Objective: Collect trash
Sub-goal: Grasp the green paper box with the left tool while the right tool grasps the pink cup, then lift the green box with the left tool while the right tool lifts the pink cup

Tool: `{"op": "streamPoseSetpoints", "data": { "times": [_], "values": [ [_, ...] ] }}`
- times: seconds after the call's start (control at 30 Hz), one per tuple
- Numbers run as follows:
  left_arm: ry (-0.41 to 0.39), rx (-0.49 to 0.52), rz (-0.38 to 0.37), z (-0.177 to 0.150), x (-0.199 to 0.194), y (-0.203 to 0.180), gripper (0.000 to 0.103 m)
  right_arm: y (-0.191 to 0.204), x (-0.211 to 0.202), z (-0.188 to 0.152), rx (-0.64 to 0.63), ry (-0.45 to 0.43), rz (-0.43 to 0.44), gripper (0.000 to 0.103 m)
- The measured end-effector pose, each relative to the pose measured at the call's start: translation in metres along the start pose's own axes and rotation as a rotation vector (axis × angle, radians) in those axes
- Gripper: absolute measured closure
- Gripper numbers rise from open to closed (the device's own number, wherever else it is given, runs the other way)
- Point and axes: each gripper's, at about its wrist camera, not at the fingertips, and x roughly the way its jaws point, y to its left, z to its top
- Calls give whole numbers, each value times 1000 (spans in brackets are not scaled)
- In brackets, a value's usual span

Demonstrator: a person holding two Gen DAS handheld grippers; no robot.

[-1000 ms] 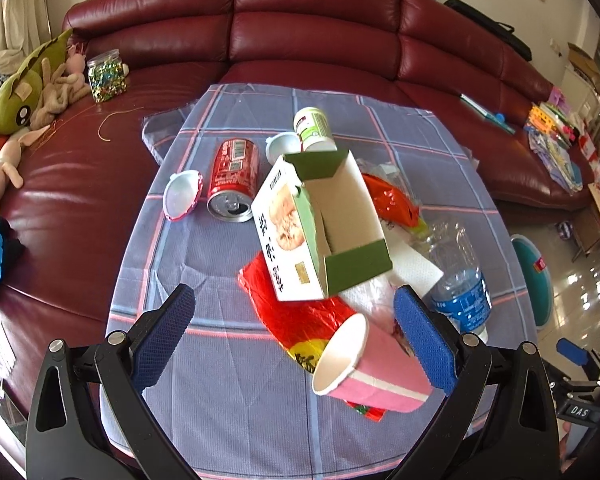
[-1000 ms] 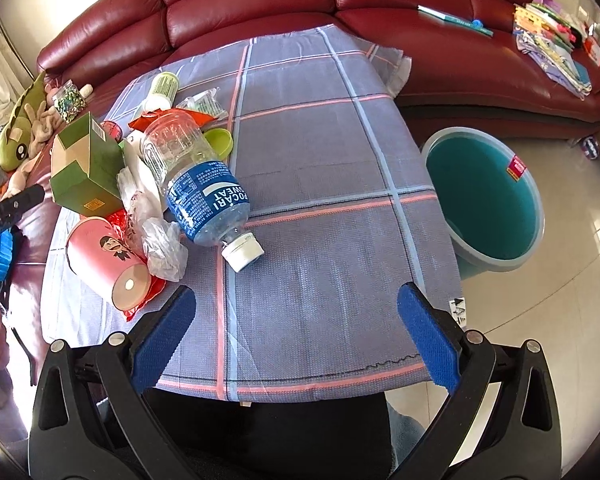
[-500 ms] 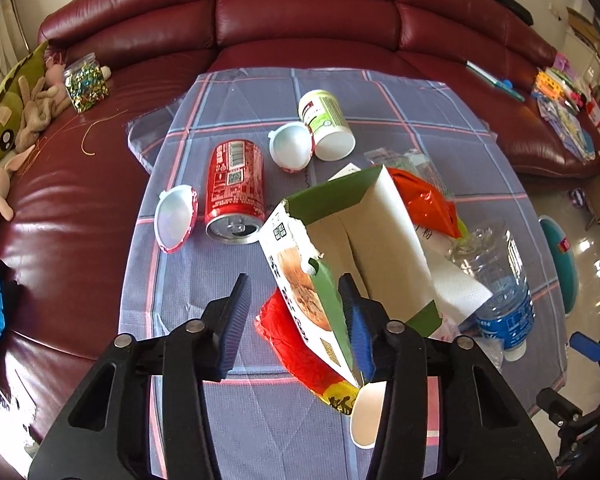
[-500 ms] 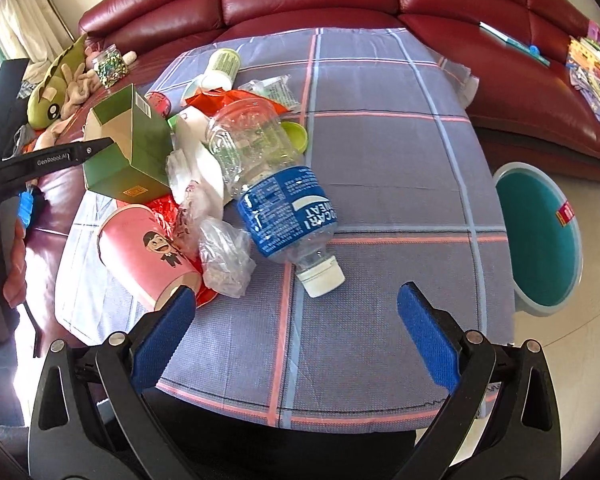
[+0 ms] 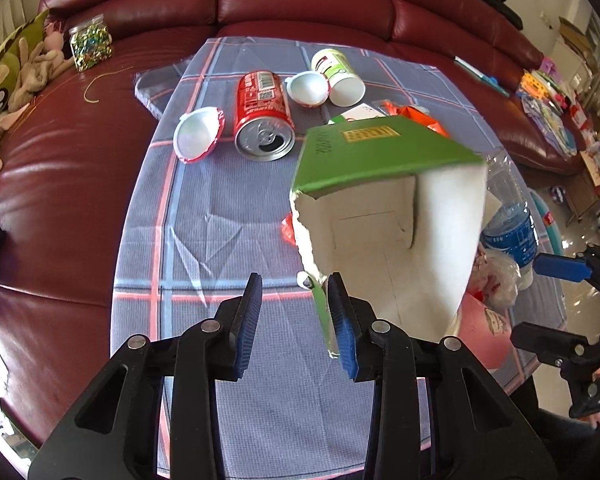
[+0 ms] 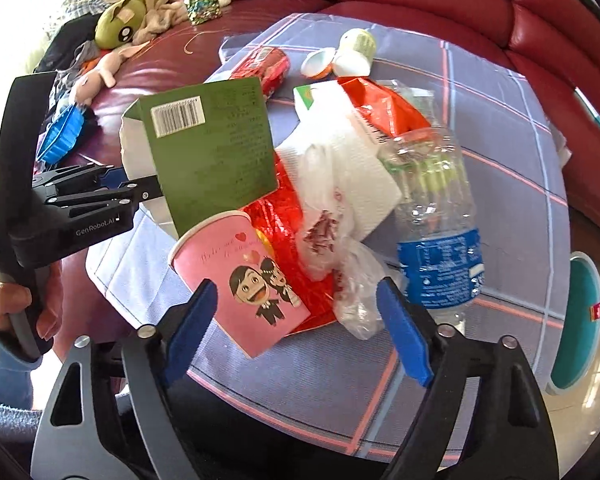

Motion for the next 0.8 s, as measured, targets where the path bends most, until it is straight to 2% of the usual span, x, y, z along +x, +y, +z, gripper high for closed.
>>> {"op": "streamPoseSetpoints", "data": {
  "times": [0.23, 0.43, 0.57, 0.8],
  "values": [
    [8, -31, -26, -22, 0, 28, 68, 27, 29, 3, -60, 133, 132, 32],
    [-2, -42, -22, -31, -6, 39, 67, 45, 41, 3, -78, 198, 250, 31],
    [-2, -56, -19, -36, -9, 45, 61, 50, 56, -3, -50, 263, 319, 30],
    [-13, -77, -20, -43, -16, 47, 60, 65, 77, -18, -27, 340, 407, 31]
  ]
}}
